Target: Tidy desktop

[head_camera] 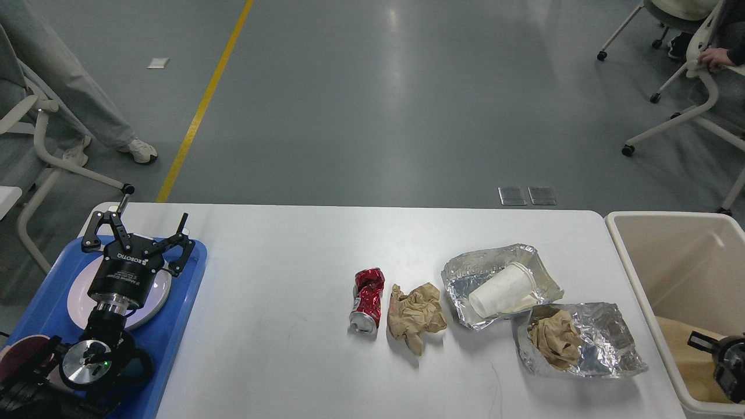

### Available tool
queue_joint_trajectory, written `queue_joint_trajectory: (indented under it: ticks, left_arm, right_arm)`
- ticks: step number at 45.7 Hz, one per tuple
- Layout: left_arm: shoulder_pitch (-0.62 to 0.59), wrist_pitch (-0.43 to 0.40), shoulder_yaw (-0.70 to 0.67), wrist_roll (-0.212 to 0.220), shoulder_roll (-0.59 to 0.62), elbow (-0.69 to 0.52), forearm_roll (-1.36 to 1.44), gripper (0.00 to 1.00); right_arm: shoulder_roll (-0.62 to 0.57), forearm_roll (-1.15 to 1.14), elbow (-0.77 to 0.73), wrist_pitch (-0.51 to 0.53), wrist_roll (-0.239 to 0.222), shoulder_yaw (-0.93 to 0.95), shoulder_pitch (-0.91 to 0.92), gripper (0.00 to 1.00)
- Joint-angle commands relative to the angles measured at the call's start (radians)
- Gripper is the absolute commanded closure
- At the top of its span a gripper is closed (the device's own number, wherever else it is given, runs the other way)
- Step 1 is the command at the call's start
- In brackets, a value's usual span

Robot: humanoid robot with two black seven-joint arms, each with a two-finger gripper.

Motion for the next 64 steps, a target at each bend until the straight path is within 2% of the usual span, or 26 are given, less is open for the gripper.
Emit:
queue_joint_trajectory:
  ticks: [1, 9, 10, 12, 14, 16, 17, 43, 47, 56, 64]
  left_arm:
    - [0.0, 0.0, 0.0, 0.0, 0.0, 0.0, 0.0, 0.04]
    - [0.0, 0.0, 0.0, 0.0, 0.0, 0.0, 0.0, 0.04]
    - [0.0, 0.0, 0.0, 0.0, 0.0, 0.0, 0.0, 0.04]
    - [0.0, 0.0, 0.0, 0.0, 0.0, 0.0, 0.0, 0.04]
    - [0.0, 0.0, 0.0, 0.0, 0.0, 0.0, 0.0, 0.04]
    - [0.0, 0.0, 0.0, 0.0, 0.0, 0.0, 0.0, 0.04]
    - [0.0, 0.0, 0.0, 0.0, 0.0, 0.0, 0.0, 0.04]
    - [0.0, 0.0, 0.0, 0.0, 0.0, 0.0, 0.0, 0.04]
    - [0.0, 0.0, 0.0, 0.0, 0.0, 0.0, 0.0, 0.04]
    - [0.0, 0.0, 0.0, 0.0, 0.0, 0.0, 0.0, 0.04]
    - [0.0, 0.0, 0.0, 0.0, 0.0, 0.0, 0.0, 0.04]
  right_arm:
    - [0.01, 0.002, 0.0, -0.017, 0.001, 0.032, -0.011, 1.0]
    - [0.016, 0.0, -0.002, -0.055, 0.002, 0.106, -0.038, 1.0]
    - [0.016, 0.0, -0.002, -0.061, 0.002, 0.11, -0.038, 0.89]
    - [0.015, 0.0, -0.003, -0.079, 0.007, 0.119, -0.039, 0.56]
    - [0.013, 0.0, -0.002, -0.11, 0.008, 0.124, -0.042, 0.29]
    - [0.013, -0.001, -0.002, -0.131, 0.011, 0.124, -0.045, 0.06]
    - [0.013, -0.001, -0.002, -0.136, 0.011, 0.123, -0.047, 0.0]
    - [0.004, -0.017, 0.026, -0.135, 0.011, 0.122, -0.015, 0.0]
    - [-0.011, -0.018, 0.046, -0.119, 0.011, 0.116, 0.019, 0.0]
    - [-0.132, -0.029, 0.171, -0.069, 0.007, 0.109, 0.163, 0.0]
    - [-0.166, -0.207, 0.25, 0.003, -0.002, 0.087, 0.295, 0.0]
